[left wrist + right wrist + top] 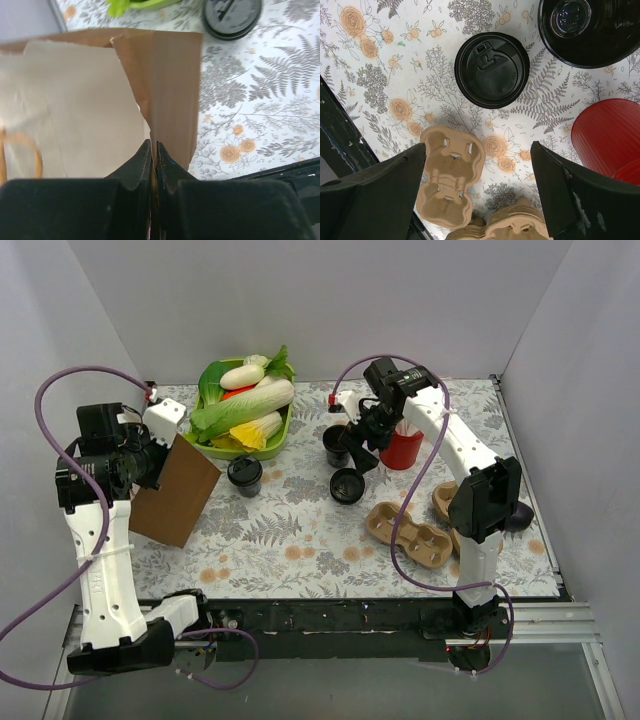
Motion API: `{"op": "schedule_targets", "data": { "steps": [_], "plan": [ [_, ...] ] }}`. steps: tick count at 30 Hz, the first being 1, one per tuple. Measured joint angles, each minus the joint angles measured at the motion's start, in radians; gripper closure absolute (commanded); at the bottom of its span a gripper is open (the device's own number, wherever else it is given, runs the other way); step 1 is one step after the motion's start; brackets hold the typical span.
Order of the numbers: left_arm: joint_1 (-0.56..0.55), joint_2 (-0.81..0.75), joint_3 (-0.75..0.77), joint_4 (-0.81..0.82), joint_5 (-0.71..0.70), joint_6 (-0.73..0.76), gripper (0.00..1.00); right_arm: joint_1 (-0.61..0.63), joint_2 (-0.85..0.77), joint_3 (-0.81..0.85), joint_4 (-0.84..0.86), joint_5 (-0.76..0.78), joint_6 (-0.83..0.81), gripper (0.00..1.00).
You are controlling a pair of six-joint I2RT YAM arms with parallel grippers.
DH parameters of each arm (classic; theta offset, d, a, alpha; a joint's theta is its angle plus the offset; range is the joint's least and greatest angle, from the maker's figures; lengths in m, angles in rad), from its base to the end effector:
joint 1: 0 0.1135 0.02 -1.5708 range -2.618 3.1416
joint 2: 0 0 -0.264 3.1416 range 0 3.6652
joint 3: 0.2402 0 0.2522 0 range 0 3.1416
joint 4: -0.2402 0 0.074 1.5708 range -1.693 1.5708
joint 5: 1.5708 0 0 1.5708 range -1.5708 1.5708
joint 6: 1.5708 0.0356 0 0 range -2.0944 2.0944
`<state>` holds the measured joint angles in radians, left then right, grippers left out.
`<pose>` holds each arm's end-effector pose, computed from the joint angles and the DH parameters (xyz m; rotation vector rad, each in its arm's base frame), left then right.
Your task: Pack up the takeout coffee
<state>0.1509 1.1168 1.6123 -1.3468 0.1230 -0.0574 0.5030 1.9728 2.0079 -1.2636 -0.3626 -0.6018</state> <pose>0.1620 0.0202 0.4378 -0.1955 2.4083 -0.1061 0.3461 0.2049 0.3239 -1.5142 2.2909 0.4791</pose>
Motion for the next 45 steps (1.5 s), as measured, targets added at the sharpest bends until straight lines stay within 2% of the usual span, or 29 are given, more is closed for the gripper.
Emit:
{"op": "schedule_targets", "data": {
  "steps": [4, 11, 17, 25, 32, 41, 45],
  "plan": [
    [-0.015, 0.004, 0.0, -0.002, 0.108, 0.016, 1.0, 0.0, 0.0, 0.011, 0.003, 0.001, 0.001, 0.07],
    [-0.033, 0.105, 0.042, -0.008, 0.307, -0.022, 1.0, -0.002, 0.0, 0.013, 0.006, 0.02, 0.002, 0.07],
    [-0.035, 0.138, 0.121, -0.005, 0.338, -0.073, 1.0, -0.006, -0.001, 0.004, 0.009, 0.032, 0.004, 0.07],
    [-0.036, 0.114, 0.142, -0.007, 0.368, -0.032, 1.0, -0.006, -0.001, 0.004, 0.009, 0.035, 0.003, 0.06],
    [-0.086, -0.032, 0.002, 0.0, 0.465, 0.135, 1.0, -0.016, -0.003, 0.042, 0.041, 0.058, 0.025, 0.02],
    [-0.089, -0.109, -0.19, -0.008, 0.513, 0.459, 1.0, -0.048, -0.052, 0.055, 0.103, 0.118, 0.065, 0.02],
    [-0.089, -0.121, -0.24, -0.014, 0.562, 0.553, 1.0, -0.048, -0.068, 0.032, 0.112, 0.129, 0.076, 0.02]
  ]
}}
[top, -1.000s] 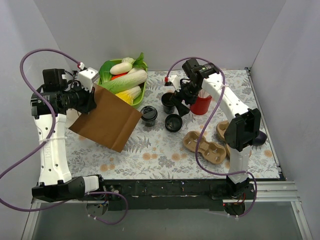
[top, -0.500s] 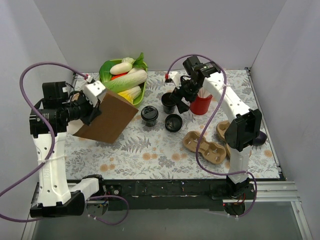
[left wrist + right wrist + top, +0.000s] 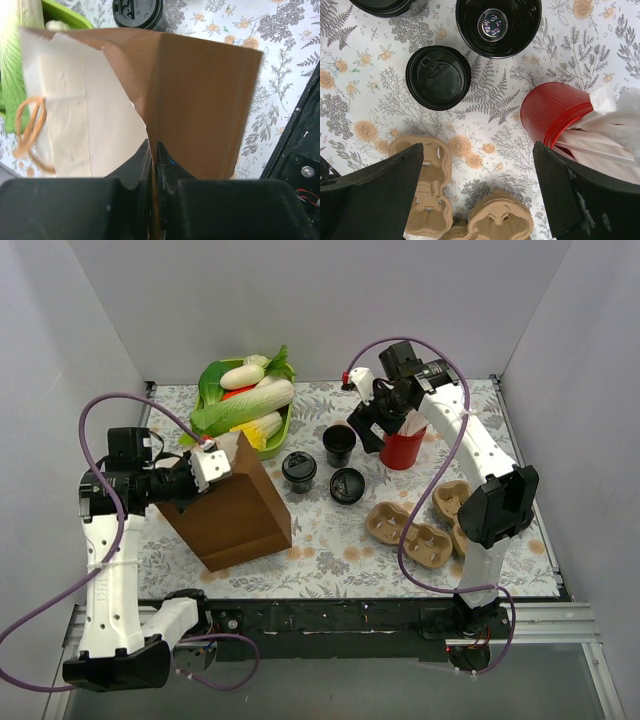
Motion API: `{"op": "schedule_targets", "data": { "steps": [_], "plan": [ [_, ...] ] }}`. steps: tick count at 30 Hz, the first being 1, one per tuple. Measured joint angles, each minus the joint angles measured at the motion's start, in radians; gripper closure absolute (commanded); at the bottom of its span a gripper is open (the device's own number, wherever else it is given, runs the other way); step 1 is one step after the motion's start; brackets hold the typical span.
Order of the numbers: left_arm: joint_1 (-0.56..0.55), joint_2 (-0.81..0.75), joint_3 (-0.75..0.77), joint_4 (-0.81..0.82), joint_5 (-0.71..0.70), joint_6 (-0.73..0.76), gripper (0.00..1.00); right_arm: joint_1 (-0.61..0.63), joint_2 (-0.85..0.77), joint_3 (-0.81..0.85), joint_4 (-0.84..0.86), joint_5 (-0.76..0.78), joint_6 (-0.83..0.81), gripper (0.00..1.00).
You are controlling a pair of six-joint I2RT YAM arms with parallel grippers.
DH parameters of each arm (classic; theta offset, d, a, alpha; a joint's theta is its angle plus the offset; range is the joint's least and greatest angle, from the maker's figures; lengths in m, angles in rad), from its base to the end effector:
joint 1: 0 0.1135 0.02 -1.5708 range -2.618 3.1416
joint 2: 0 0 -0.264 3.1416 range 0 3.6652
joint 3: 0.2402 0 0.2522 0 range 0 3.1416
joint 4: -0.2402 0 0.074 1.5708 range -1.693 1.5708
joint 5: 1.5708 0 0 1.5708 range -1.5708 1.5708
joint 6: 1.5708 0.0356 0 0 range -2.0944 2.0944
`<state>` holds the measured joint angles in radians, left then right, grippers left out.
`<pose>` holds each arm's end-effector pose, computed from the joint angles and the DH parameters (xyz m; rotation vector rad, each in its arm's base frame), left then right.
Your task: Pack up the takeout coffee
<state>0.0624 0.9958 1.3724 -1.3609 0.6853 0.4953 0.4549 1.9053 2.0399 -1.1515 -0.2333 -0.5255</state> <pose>0.1395 -0.0139 0.3963 0.7472 2.2267 -0.6068 0.3544 0.1825 0.3628 -1.2843 2.2250 0.2749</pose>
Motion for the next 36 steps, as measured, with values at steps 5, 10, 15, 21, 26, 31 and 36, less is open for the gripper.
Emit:
{"op": "schedule_targets", "data": {
  "steps": [5, 10, 15, 21, 26, 31, 36],
  "plan": [
    [0.0, 0.043, -0.009, 0.017, 0.067, 0.026, 1.0, 0.0, -0.003, -0.022, 0.004, 0.004, 0.006, 0.02],
    [0.0, 0.059, -0.06, 0.054, 0.119, 0.026, 1.0, 0.0, -0.003, -0.038, 0.003, 0.018, 0.007, 0.02],
    [-0.005, 0.07, -0.076, 0.101, 0.138, -0.038, 1.0, 0.0, -0.003, -0.041, 0.003, 0.026, 0.007, 0.02],
    [-0.021, 0.066, -0.051, 0.199, 0.169, -0.163, 1.0, 0.0, 0.0, -0.041, 0.003, 0.029, 0.007, 0.02],
    [-0.027, 0.067, -0.004, 0.199, 0.204, -0.169, 1.0, 0.0, 0.005, -0.041, 0.003, 0.029, 0.008, 0.02],
    [-0.04, 0.088, -0.007, 0.174, 0.228, -0.163, 1.0, 0.0, 0.013, -0.041, 0.003, 0.029, 0.007, 0.02],
    [-0.079, 0.094, -0.025, 0.164, 0.248, -0.163, 0.87, 0.0, 0.014, -0.042, 0.004, 0.03, 0.007, 0.02]
  ]
}}
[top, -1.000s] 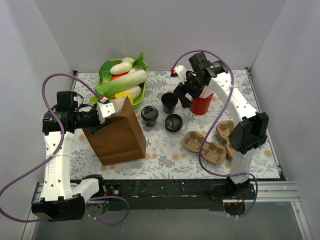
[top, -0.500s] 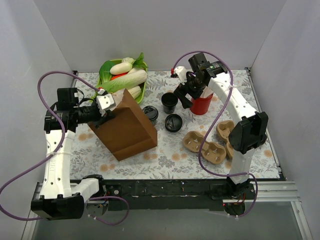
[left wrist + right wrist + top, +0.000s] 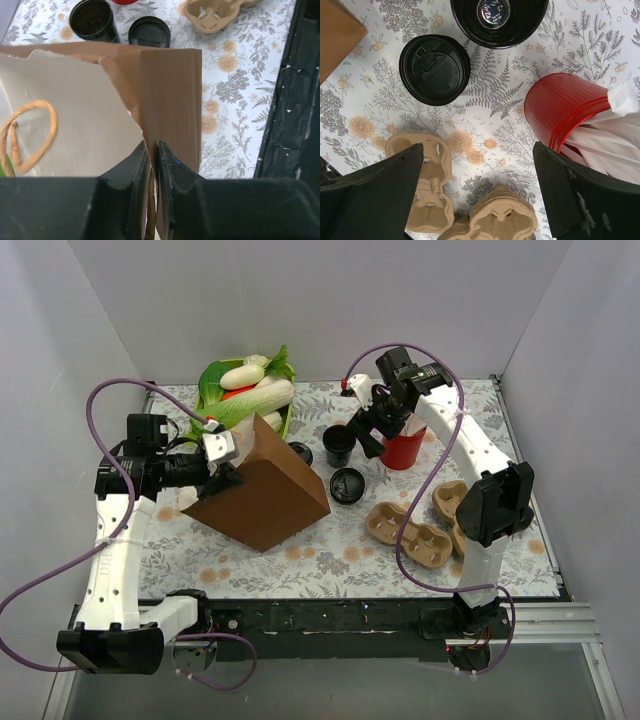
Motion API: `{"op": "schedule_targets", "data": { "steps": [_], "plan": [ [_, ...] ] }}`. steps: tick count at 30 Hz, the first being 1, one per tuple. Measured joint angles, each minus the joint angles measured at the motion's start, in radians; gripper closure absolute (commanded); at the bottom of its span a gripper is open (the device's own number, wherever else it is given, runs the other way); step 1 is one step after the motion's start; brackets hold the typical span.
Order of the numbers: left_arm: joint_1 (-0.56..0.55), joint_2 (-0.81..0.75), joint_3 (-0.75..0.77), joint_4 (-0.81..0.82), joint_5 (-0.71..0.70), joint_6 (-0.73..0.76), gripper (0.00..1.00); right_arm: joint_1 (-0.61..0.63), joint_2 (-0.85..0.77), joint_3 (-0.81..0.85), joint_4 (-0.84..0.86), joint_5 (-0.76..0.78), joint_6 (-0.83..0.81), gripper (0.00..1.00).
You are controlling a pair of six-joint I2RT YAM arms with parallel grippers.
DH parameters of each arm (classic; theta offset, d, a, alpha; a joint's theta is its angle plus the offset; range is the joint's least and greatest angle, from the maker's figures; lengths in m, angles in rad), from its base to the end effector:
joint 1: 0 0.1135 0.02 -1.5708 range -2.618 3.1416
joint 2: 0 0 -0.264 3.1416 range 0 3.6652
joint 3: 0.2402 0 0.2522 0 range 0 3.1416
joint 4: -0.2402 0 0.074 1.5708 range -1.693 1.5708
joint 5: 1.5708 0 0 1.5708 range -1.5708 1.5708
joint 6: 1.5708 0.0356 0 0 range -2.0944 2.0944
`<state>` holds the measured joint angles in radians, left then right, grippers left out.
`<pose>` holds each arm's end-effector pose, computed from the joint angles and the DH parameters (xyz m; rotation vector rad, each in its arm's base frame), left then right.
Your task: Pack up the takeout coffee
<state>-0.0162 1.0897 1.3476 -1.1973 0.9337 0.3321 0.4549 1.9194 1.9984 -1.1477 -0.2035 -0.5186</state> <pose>0.1751 -0.0315 0.3912 0.7407 2.1119 -0.9857 0.3580 0.1831 0.3453 -1.2879 2.2867 0.2463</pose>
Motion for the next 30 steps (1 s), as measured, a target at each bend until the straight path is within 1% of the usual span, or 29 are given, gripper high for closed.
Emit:
{"op": "schedule_targets", "data": {
  "steps": [2, 5, 6, 7, 10, 12, 13, 14, 16, 17, 23, 27, 30],
  "plan": [
    [-0.013, 0.0, -0.008, -0.006, 0.009, -0.001, 0.85, 0.0, 0.0, -0.003, 0.0, 0.0, 0.0, 0.02],
    [-0.021, 0.0, -0.021, -0.009, 0.017, -0.007, 0.57, 0.0, 0.0, -0.008, 0.001, 0.0, 0.0, 0.02],
    [-0.021, 0.0, -0.026, -0.01, 0.019, -0.005, 0.44, 0.0, 0.0, -0.009, 0.001, 0.0, 0.0, 0.02],
    [-0.022, 0.0, -0.03, -0.015, 0.021, -0.009, 0.41, 0.0, 0.0, -0.009, 0.001, 0.0, 0.0, 0.02],
    [-0.022, 0.003, -0.032, -0.019, 0.033, -0.043, 0.26, 0.0, 0.0, -0.009, 0.001, 0.0, 0.0, 0.02],
    [-0.022, 0.008, -0.024, -0.018, 0.047, -0.081, 0.21, 0.0, 0.0, -0.009, 0.001, 0.0, 0.0, 0.02],
    [-0.022, 0.014, -0.014, -0.015, 0.054, -0.096, 0.18, 0.0, 0.0, -0.009, 0.001, 0.0, 0.0, 0.02],
    [-0.022, 0.025, 0.005, -0.014, 0.065, -0.123, 0.12, 0.0, 0.0, -0.009, 0.001, 0.0, 0.0, 0.02],
    [-0.023, 0.054, 0.064, -0.003, 0.089, -0.17, 0.03, 0.0, 0.0, -0.009, 0.0, 0.0, -0.001, 0.02],
    [-0.023, 0.068, 0.093, 0.006, 0.102, -0.204, 0.02, 0.0, 0.0, -0.009, 0.0, 0.0, -0.001, 0.02],
    [-0.023, 0.128, 0.241, 0.114, 0.197, -0.465, 0.02, 0.0, 0.002, -0.009, -0.001, -0.001, -0.001, 0.02],
    [-0.023, 0.165, 0.286, 0.13, 0.219, -0.537, 0.02, 0.0, 0.018, 0.001, -0.009, -0.013, -0.001, 0.02],
    [-0.024, 0.179, 0.299, 0.156, 0.179, -0.589, 0.02, 0.0, 0.042, 0.035, -0.017, -0.048, -0.003, 0.02]
  ]
}}
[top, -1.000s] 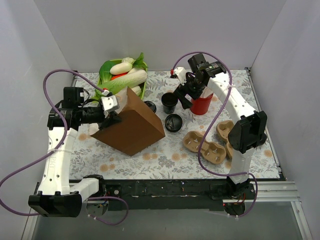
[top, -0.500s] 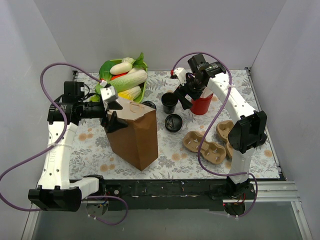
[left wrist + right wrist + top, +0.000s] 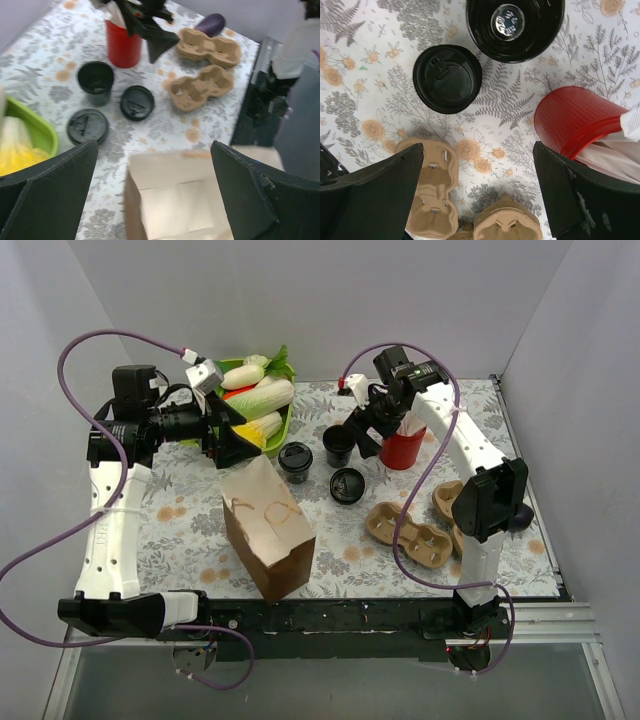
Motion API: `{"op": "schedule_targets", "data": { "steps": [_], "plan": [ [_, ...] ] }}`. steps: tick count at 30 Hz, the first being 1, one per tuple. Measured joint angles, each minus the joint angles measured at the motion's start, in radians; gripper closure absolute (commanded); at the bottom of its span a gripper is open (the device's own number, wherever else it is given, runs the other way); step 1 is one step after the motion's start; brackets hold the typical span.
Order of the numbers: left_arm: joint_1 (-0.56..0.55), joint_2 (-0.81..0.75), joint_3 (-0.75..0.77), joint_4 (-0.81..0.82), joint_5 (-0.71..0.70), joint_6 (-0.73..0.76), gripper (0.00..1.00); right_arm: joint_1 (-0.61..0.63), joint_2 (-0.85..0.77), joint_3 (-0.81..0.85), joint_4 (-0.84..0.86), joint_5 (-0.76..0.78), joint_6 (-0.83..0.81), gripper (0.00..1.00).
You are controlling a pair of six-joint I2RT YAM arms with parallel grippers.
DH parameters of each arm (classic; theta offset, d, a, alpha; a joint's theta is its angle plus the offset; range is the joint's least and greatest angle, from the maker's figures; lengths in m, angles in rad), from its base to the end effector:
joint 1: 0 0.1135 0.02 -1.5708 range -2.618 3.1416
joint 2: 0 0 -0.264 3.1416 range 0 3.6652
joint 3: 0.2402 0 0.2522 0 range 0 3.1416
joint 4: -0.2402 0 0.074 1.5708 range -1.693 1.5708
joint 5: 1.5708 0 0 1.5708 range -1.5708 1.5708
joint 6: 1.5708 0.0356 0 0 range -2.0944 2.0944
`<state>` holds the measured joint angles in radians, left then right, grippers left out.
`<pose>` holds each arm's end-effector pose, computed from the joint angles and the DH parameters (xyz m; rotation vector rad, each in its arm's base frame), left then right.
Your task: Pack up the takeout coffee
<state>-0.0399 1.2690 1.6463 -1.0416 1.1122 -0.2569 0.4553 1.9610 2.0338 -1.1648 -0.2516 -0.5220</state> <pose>0.2164 -0.0406 0.4563 0.3910 2.0838 -1.3935 0.3646 0.1884 0.3390 -1.3107 2.2918 0.3121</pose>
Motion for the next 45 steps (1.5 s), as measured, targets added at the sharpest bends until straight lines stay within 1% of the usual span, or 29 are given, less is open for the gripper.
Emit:
{"op": "schedule_targets", "data": {
  "steps": [3, 6, 9, 12, 14, 16, 18, 20, 24, 27, 31, 32, 35, 37, 38, 39, 40, 41, 42, 45],
  "plan": [
    [0.0, 0.022, 0.053, 0.007, -0.084, 0.031, 0.02, 0.005, 0.003, 0.017, -0.012, -0.058, -0.002, 0.02],
    [0.0, 0.087, 0.173, -0.047, -0.129, 0.135, 0.02, 0.019, 0.003, 0.019, -0.034, -0.136, -0.009, 0.02],
    [0.0, 0.166, 0.258, -0.123, -0.12, 0.242, 0.05, 0.05, 0.002, 0.019, -0.068, -0.219, -0.007, 0.02],
    [-0.001, 0.243, 0.277, -0.193, -0.101, 0.346, 0.04, 0.08, -0.007, 0.027, -0.074, -0.259, 0.0, 0.02],
    [-0.003, 0.259, 0.229, -0.218, -0.103, 0.433, 0.03, 0.095, -0.021, 0.033, -0.072, -0.275, 0.005, 0.02],
    [-0.013, 0.226, 0.122, -0.228, -0.113, 0.551, 0.04, 0.1, -0.042, 0.032, -0.07, -0.276, 0.014, 0.02],
    [-0.043, 0.172, 0.004, -0.256, -0.132, 0.682, 0.05, 0.1, -0.068, 0.023, -0.062, -0.27, 0.021, 0.02],
    [-0.08, 0.126, -0.075, -0.292, -0.145, 0.808, 0.06, 0.1, -0.09, 0.01, -0.06, -0.256, 0.023, 0.02],
    [-0.105, 0.107, -0.09, -0.309, -0.148, 0.961, 0.09, 0.1, -0.099, -0.006, -0.056, -0.221, 0.023, 0.02],
    [-0.115, 0.106, -0.104, -0.305, -0.163, 1.052, 0.14, 0.1, -0.099, -0.021, -0.051, -0.203, 0.023, 0.02],
    [-0.176, 0.098, -0.158, -0.303, -0.2, 1.166, 0.24, 0.1, -0.098, -0.021, -0.046, -0.19, 0.023, 0.02],
    [-0.195, 0.098, -0.17, -0.302, -0.209, 1.192, 0.33, 0.1, -0.096, -0.021, -0.045, -0.188, 0.023, 0.02],
    [-0.248, 0.096, -0.192, -0.306, -0.23, 1.257, 0.45, 0.1, -0.087, -0.021, -0.043, -0.179, 0.023, 0.02],
    [-0.275, 0.096, -0.192, -0.305, -0.239, 1.29, 0.49, 0.1, -0.08, -0.021, -0.043, -0.173, 0.023, 0.02],
    [-0.283, 0.096, -0.192, -0.306, -0.241, 1.303, 0.55, 0.101, -0.077, -0.021, -0.043, -0.17, 0.023, 0.02],
    [-0.287, 0.096, -0.191, -0.306, -0.243, 1.311, 0.59, 0.1, -0.076, -0.021, -0.043, -0.169, 0.023, 0.02],
    [-0.289, 0.097, -0.188, -0.306, -0.249, 1.317, 0.67, 0.101, -0.076, -0.021, -0.042, -0.167, 0.022, 0.02],
    [-0.289, 0.097, -0.185, -0.307, -0.256, 1.321, 0.81, 0.101, -0.076, -0.021, -0.042, -0.165, 0.022, 0.02],
    [-0.29, 0.096, -0.181, -0.308, -0.262, 1.324, 1.0, 0.1, -0.076, -0.021, -0.041, -0.163, 0.022, 0.02],
    [-0.29, 0.087, -0.179, -0.304, -0.286, 1.331, 1.0, 0.101, -0.076, -0.022, -0.04, -0.151, 0.022, 0.02]
  ]
}}
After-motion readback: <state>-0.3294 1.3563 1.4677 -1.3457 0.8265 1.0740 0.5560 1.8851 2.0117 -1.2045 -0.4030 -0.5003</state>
